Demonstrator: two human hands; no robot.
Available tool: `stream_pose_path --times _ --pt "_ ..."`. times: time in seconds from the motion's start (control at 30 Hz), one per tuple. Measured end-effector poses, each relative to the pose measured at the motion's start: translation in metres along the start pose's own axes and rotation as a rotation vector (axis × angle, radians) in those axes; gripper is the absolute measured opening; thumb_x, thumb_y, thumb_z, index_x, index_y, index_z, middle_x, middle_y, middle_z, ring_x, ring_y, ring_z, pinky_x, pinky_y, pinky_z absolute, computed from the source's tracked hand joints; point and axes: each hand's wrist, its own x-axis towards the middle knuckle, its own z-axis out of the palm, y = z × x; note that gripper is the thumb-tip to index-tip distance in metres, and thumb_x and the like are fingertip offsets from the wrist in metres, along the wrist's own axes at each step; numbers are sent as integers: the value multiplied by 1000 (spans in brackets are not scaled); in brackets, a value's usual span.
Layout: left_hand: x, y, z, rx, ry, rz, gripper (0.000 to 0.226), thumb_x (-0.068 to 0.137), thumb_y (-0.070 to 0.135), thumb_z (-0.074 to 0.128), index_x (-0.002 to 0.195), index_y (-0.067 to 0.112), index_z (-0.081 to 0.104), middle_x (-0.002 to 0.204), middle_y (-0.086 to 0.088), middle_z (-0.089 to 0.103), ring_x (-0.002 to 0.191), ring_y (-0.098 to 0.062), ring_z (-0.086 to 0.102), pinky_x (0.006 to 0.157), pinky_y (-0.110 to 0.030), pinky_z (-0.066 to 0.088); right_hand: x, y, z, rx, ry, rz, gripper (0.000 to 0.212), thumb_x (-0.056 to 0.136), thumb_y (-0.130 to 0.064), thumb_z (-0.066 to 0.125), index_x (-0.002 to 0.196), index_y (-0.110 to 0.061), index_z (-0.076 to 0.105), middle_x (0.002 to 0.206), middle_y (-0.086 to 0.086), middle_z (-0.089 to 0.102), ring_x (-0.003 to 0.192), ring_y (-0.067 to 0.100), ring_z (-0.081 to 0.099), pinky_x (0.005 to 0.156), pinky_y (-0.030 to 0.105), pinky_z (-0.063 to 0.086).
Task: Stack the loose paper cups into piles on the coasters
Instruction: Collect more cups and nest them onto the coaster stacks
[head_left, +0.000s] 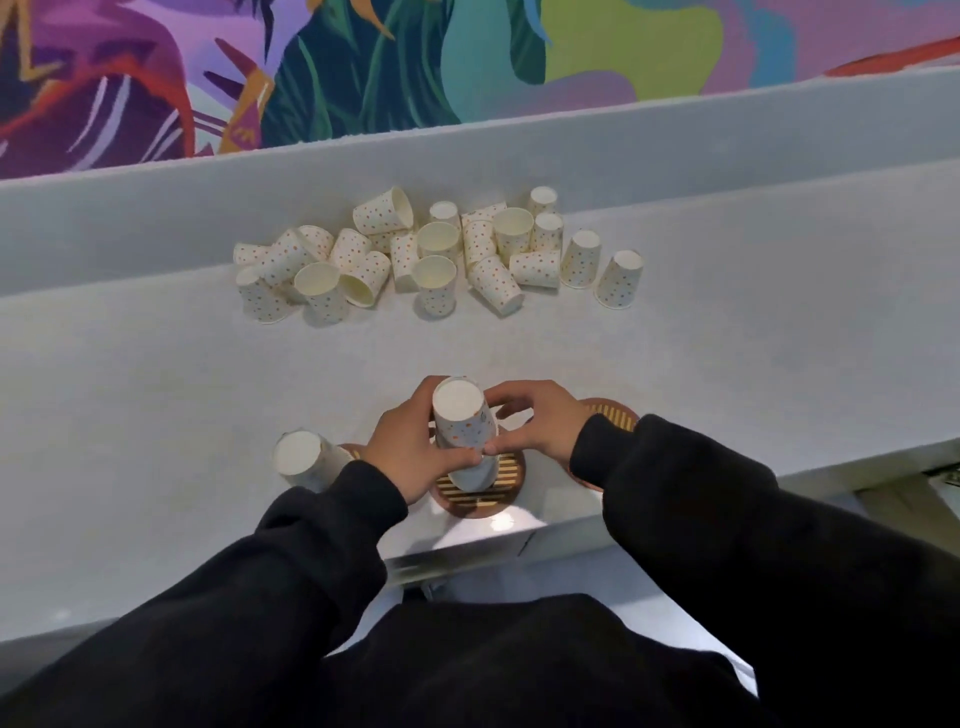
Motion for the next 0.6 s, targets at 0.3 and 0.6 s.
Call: stream_pose_path --times 0.3,0.6 --pt "-3 -16 19 2 21 -12 79 70 30 94 131 43 45 120 19 61 112 -8 57 82 -7 44 3 29 20 -86 -51 -30 73 73 -28 92 137 -28 57 131 -10 65 119 12 57 99 30 43" --pt "-10 -7 14 -53 138 68 56 79 44 84 128 43 57 123 26 64 117 2 57 100 -28 50 4 37 24 -91 -74 0 70 79 -34 87 140 -31 53 139 -8 62 128 17 55 107 38 44"
